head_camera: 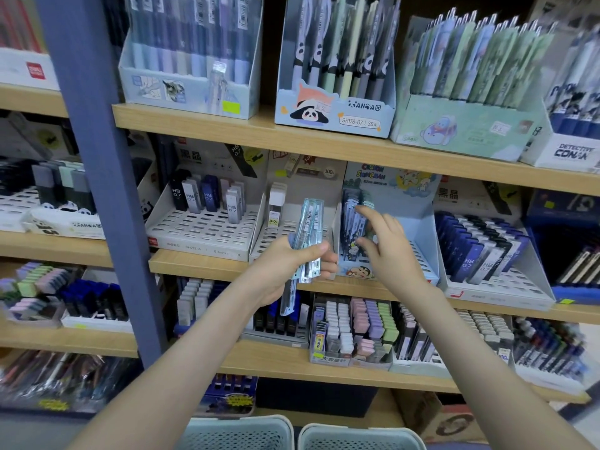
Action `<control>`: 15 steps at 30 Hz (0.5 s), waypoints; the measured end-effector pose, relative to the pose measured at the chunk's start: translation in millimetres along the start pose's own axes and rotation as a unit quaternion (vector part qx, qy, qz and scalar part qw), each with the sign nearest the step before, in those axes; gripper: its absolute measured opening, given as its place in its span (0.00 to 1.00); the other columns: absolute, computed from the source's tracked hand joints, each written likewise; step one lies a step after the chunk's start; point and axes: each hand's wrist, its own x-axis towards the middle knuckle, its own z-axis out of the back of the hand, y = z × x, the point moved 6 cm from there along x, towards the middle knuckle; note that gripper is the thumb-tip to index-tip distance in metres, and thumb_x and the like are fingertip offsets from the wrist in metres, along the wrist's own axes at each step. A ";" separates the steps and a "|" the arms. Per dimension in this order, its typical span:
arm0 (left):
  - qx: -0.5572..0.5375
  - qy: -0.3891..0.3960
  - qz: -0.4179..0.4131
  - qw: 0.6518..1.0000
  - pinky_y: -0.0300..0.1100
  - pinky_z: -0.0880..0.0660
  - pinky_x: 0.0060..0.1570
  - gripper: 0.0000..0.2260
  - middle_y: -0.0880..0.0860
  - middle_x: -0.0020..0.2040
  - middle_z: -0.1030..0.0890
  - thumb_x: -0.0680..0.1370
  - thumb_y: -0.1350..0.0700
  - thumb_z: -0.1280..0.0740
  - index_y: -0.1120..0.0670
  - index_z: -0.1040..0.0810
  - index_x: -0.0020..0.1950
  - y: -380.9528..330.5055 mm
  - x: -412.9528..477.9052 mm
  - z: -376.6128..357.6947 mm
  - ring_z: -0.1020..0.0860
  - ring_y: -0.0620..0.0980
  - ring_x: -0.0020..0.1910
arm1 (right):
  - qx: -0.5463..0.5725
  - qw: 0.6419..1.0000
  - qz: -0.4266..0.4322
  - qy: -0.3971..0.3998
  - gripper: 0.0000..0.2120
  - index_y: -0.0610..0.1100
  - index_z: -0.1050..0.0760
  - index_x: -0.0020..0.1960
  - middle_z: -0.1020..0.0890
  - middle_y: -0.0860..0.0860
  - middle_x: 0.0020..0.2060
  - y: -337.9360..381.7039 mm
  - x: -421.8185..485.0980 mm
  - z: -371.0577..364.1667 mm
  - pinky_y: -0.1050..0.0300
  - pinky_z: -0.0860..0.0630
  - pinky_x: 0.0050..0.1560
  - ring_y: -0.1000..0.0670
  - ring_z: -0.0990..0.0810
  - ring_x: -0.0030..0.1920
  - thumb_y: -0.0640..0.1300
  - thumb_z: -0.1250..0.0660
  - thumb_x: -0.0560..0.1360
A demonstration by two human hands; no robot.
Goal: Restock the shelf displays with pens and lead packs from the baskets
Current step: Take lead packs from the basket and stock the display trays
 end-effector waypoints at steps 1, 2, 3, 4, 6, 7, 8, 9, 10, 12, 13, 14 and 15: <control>-0.002 -0.001 0.000 1.000 0.38 0.20 0.39 0.10 0.59 0.44 0.16 0.78 0.61 0.33 0.65 0.24 0.56 0.1 0.6 0.7 0.17 0.49 0.39 | -0.006 1.000 0.012 -0.003 0.25 0.46 0.36 0.73 0.31 0.53 0.48 0.7 -0.7 -0.1 0.62 0.39 0.50 0.53 0.35 0.53 0.37 0.36 0.78; -0.003 -0.003 -0.001 1.000 0.39 0.19 0.40 0.08 0.59 0.44 0.16 0.78 0.61 0.33 0.64 0.24 0.55 0.3 1.3 1.5 0.17 0.49 0.39 | -0.019 0.999 0.027 -0.011 0.25 0.46 0.35 0.72 0.31 0.52 0.48 1.7 -1.7 -0.3 0.62 0.39 0.49 0.54 0.37 0.52 0.36 0.36 0.77; -0.004 -0.006 -0.002 1.000 0.39 0.19 0.40 0.07 0.59 0.44 0.16 0.78 0.61 0.33 0.63 0.23 0.53 0.1 1.5 1.8 0.17 0.49 0.39 | -0.035 0.998 0.038 -0.020 0.24 0.45 0.33 0.71 0.30 0.51 0.48 2.5 -2.3 -0.5 0.61 0.39 0.50 0.54 0.37 0.52 0.35 0.35 0.77; 0.000 -0.007 -0.004 1.000 0.38 0.20 0.40 0.06 0.59 0.44 0.16 0.78 0.61 0.33 0.63 0.23 0.53 -0.3 1.2 1.6 0.17 0.49 0.38 | -0.047 0.997 0.046 -0.029 0.24 0.45 0.32 0.70 0.29 0.49 0.49 2.9 -2.4 -0.6 0.59 0.39 0.51 0.53 0.37 0.52 0.34 0.34 0.76; 0.015 -0.011 -0.006 1.000 0.32 0.22 0.36 0.05 0.58 0.44 0.16 0.78 0.61 0.33 0.62 0.23 0.51 -1.0 0.1 1.1 0.17 0.48 0.38 | -0.062 0.995 0.061 -0.041 0.24 0.43 0.30 0.68 0.27 0.45 0.50 4.5 -0.9 -0.9 0.54 0.36 0.51 0.50 0.37 0.52 0.33 0.32 0.74; 0.021 -0.012 -0.006 1.000 0.30 0.23 0.35 0.04 0.58 0.43 0.17 0.78 0.61 0.33 0.61 0.23 0.50 -1.1 -0.2 0.9 0.17 0.47 0.37 | -0.068 0.994 0.068 -0.047 0.24 0.44 0.29 0.68 0.27 0.44 0.51 5.9 -0.5 -0.1 0.51 0.33 0.51 0.49 0.37 0.52 0.33 0.32 0.74; 0.019 -0.009 -0.004 1.000 0.32 0.22 0.36 0.04 0.58 0.43 0.16 0.78 0.60 0.33 0.61 0.23 0.50 -0.7 -0.2 -0.1 0.17 0.47 0.37 | -0.077 0.993 0.075 -0.054 0.24 0.44 0.30 0.67 0.26 0.43 0.53 7.3 -0.4 1.5 0.48 0.30 0.51 0.49 0.37 0.53 0.33 0.31 0.73; 0.018 -0.001 -0.001 1.000 0.35 0.20 0.40 0.04 0.58 0.43 0.16 0.78 0.60 0.33 0.60 0.23 0.50 0.1 0.1 -1.8 0.17 0.48 0.39 | -0.091 0.990 0.085 -0.065 0.25 0.45 0.30 0.68 0.27 0.43 0.55 8.4 -1.6 3.6 0.45 0.29 0.52 0.47 0.37 0.54 0.34 0.30 0.73; 0.024 0.008 0.000 1.000 0.40 0.20 0.46 0.05 0.58 0.43 0.16 0.78 0.59 0.32 0.60 0.23 0.51 1.3 0.8 -3.6 0.17 0.49 0.40 | -0.105 0.986 0.103 -0.076 0.27 0.46 0.31 0.68 0.27 0.43 0.57 11.2 -4.2 5.7 0.43 0.29 0.54 0.46 0.36 0.55 0.35 0.30 0.72; 0.036 0.037 0.005 0.999 0.43 0.20 0.50 0.05 0.57 0.43 0.15 0.78 0.59 0.32 0.59 0.22 0.52 3.4 1.1 -9.5 0.16 0.51 0.43 | -0.127 0.973 0.171 -0.088 0.30 0.47 0.35 0.71 0.31 0.45 0.62 21.6 -13.1 7.2 0.44 0.30 0.57 0.44 0.34 0.58 0.35 0.30 0.72; 0.035 0.058 0.012 0.998 0.43 0.19 0.49 0.06 0.57 0.43 0.15 0.78 0.60 0.33 0.60 0.22 0.53 4.5 0.4 -13.7 0.16 0.52 0.44 | -0.135 0.963 0.217 -0.088 0.29 0.47 0.35 0.71 0.32 0.46 0.63 28.3 -18.7 6.2 0.46 0.31 0.58 0.44 0.32 0.58 0.36 0.32 0.73; 0.035 0.081 0.018 0.996 0.43 0.19 0.47 0.06 0.58 0.44 0.15 0.78 0.61 0.33 0.61 0.21 0.53 5.4 -0.6 -18.6 0.16 0.52 0.44 | -0.144 0.951 0.259 -0.090 0.28 0.45 0.36 0.71 0.32 0.47 0.64 34.5 -24.7 5.3 0.49 0.32 0.58 0.44 0.31 0.59 0.37 0.33 0.73; 0.038 0.104 0.024 0.994 0.42 0.19 0.46 0.06 0.59 0.45 0.15 0.78 0.62 0.34 0.62 0.21 0.54 6.4 -1.7 -23.1 0.16 0.53 0.45 | -0.152 0.939 0.291 -0.100 0.25 0.44 0.35 0.70 0.32 0.48 0.64 39.2 -30.0 5.8 0.51 0.32 0.57 0.45 0.30 0.59 0.38 0.35 0.75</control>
